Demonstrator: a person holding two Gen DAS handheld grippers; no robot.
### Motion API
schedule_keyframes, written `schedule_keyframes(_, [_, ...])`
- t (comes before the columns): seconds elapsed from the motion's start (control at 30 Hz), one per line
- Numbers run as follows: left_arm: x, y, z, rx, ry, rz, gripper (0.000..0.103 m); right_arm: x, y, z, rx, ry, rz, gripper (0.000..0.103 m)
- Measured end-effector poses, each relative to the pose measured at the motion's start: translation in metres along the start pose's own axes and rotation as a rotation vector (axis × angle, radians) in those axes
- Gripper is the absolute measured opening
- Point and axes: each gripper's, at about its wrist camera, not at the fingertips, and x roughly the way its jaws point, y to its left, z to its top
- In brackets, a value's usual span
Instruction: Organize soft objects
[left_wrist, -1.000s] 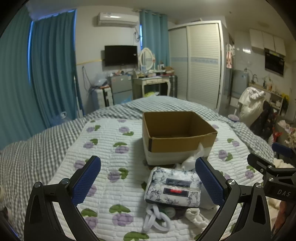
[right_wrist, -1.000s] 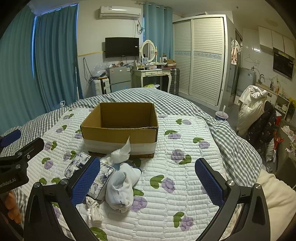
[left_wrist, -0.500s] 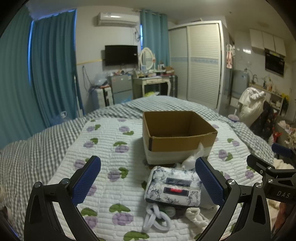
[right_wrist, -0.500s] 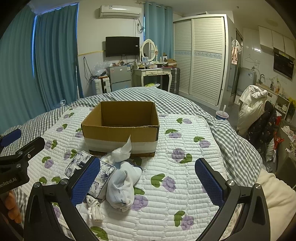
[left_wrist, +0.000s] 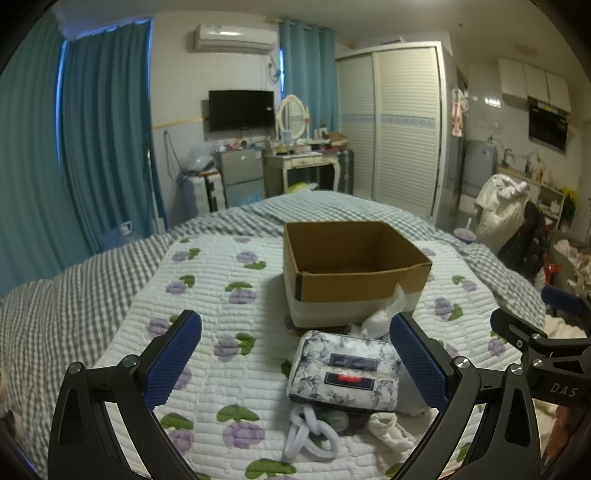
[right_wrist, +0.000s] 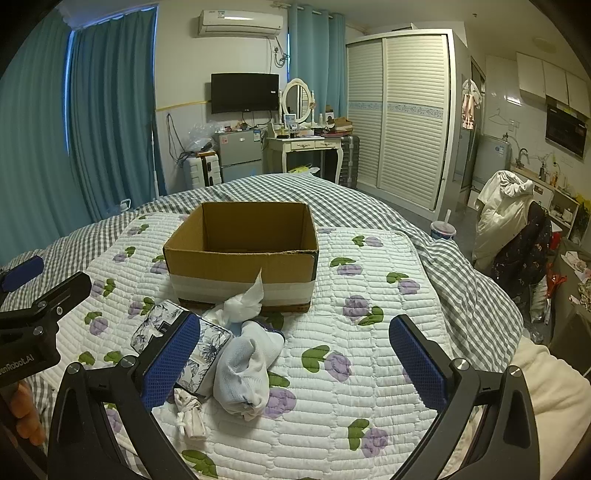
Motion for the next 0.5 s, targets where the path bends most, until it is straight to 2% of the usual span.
schedule_keyframes(0.37, [-0.026,0.001,0.008,0.015,-0.036,0.007,0.103,-0.025,0.01,0.014,-0.016,-0.028,0.017,0.103])
schedule_keyframes(0.5, [-0.033,0.008,0.006,0.028,-0.032,0.017,0.103,-0.029,0.017,0.01,-0.026,-0.001,0.041,0.103])
